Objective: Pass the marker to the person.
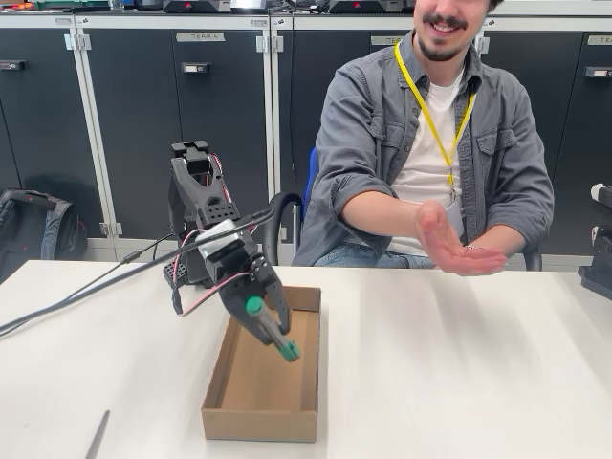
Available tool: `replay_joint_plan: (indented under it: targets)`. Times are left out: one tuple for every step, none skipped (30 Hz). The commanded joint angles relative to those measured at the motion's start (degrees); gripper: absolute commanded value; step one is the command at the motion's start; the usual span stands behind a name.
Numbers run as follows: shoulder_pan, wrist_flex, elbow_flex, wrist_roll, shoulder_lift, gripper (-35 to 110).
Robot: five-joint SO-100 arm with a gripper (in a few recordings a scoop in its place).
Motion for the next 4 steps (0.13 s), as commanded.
replay_joint_plan:
  targets:
    - [-6.68,0.18,-10.02,-4.31,5.01,-5]
    - [-7.82,0.18,-10.99,-5.01,4.92,-5]
    - [-9.14,-0.18,-11.34,-5.54,5.19,-5]
    - [-10.55,-0.18,-11.43,-5.89,6.42,-5]
